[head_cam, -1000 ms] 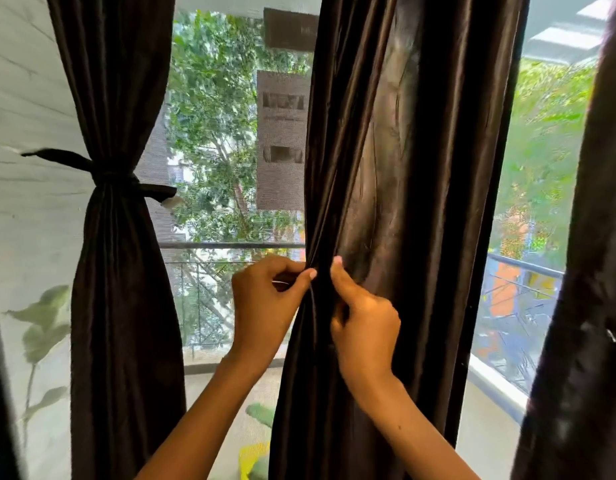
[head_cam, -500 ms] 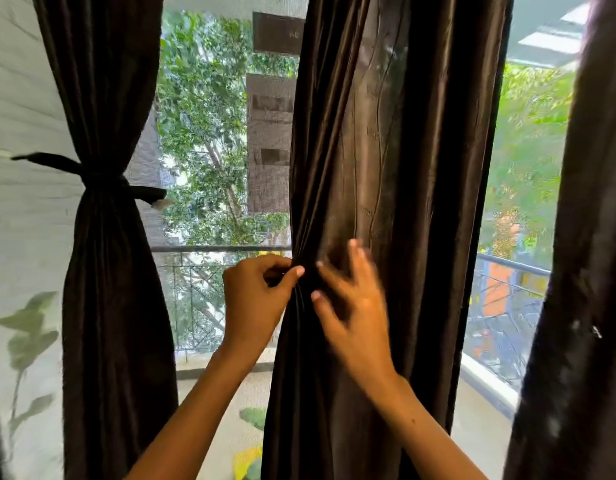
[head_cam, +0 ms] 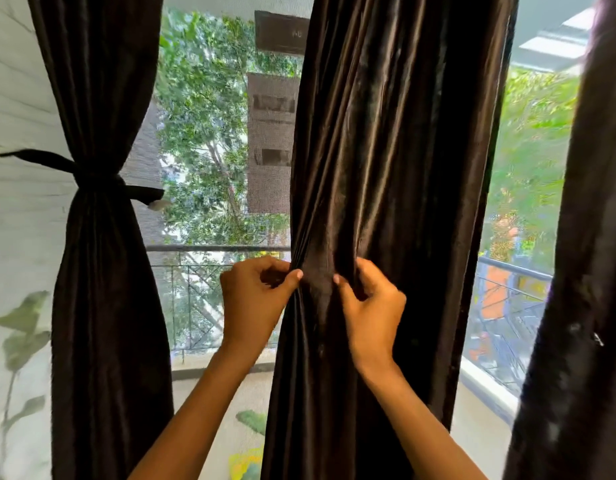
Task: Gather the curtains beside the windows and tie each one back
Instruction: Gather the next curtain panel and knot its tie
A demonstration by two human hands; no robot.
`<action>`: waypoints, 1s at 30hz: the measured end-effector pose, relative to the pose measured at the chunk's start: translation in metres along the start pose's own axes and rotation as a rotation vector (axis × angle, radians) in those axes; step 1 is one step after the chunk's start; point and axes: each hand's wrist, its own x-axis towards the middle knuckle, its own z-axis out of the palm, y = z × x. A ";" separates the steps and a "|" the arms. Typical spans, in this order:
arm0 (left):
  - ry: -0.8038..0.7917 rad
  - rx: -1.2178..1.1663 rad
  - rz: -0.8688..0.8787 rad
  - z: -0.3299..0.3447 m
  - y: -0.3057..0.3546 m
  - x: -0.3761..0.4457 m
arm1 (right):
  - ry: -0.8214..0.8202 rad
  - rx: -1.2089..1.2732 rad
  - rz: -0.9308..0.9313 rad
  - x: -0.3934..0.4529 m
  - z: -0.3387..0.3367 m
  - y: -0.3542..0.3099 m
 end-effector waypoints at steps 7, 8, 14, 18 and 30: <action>0.024 0.053 0.117 0.005 0.001 -0.009 | -0.164 -0.331 -0.227 -0.031 0.001 -0.006; 0.018 0.039 0.113 0.005 0.002 -0.010 | -0.195 -0.327 -0.237 -0.031 0.001 -0.006; 0.005 -0.016 0.100 0.003 0.006 -0.012 | -0.420 -0.274 -0.224 -0.030 -0.005 -0.018; 0.020 0.086 0.131 0.001 0.005 -0.007 | -0.511 -0.249 -0.189 -0.024 -0.013 -0.022; -0.007 0.048 0.129 -0.004 0.002 -0.005 | -0.643 -0.321 -0.200 -0.024 -0.012 -0.035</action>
